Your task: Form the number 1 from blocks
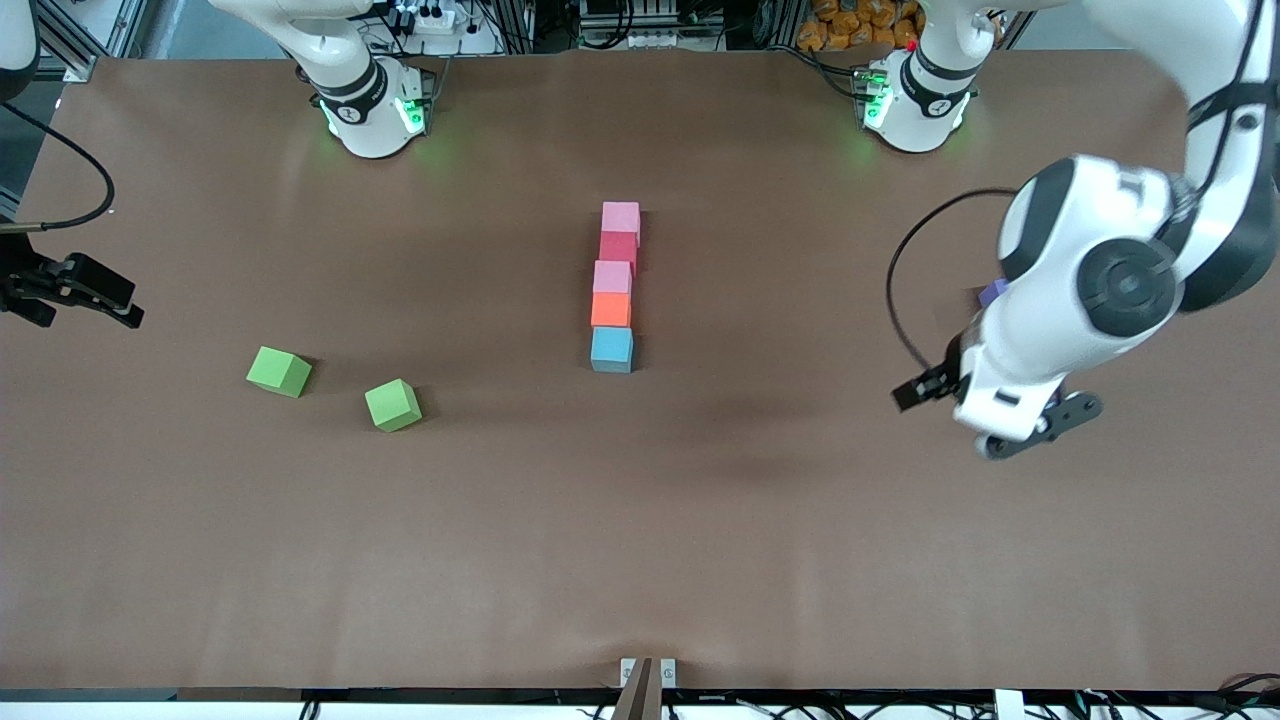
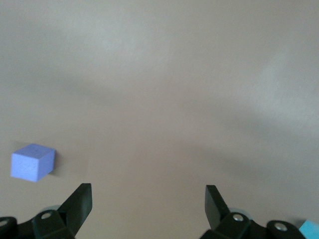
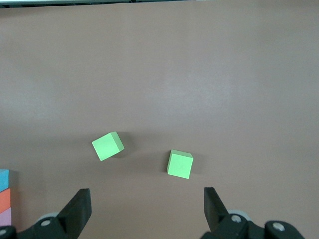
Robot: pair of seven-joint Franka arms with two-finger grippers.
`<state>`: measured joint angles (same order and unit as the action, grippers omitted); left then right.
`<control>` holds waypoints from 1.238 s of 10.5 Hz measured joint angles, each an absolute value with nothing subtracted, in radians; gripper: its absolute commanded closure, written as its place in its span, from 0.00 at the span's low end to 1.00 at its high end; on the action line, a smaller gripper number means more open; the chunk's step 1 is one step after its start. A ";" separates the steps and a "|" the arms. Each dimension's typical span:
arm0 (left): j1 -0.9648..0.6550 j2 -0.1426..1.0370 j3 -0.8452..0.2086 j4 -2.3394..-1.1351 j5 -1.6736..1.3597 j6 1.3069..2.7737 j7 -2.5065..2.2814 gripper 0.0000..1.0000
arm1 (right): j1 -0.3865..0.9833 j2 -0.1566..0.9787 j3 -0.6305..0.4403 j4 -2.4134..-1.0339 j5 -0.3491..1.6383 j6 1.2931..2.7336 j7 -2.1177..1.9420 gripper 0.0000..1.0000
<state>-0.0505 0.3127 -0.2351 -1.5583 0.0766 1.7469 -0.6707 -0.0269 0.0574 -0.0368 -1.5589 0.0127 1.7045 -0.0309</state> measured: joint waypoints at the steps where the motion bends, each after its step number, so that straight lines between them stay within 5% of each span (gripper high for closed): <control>1: -0.049 0.248 -0.216 -1.631 0.053 1.746 -0.638 0.00 | -0.027 0.058 -0.037 -1.559 0.013 1.705 -0.031 0.00; 5: -0.052 0.034 -0.197 -1.846 0.010 1.748 -0.598 0.00 | -0.030 0.059 -0.037 -1.557 0.013 1.705 -0.031 0.00; 13: -0.052 -0.017 -0.135 -1.677 0.009 1.748 -0.301 0.00 | -0.034 0.059 -0.037 -1.554 0.014 1.705 -0.031 0.00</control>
<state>-0.0521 -0.0173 -0.1352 -1.6773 0.0091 1.7480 -0.3008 -0.0342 0.0588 -0.0368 -1.5544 0.0136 1.7047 -0.0309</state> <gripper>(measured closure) 0.000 0.000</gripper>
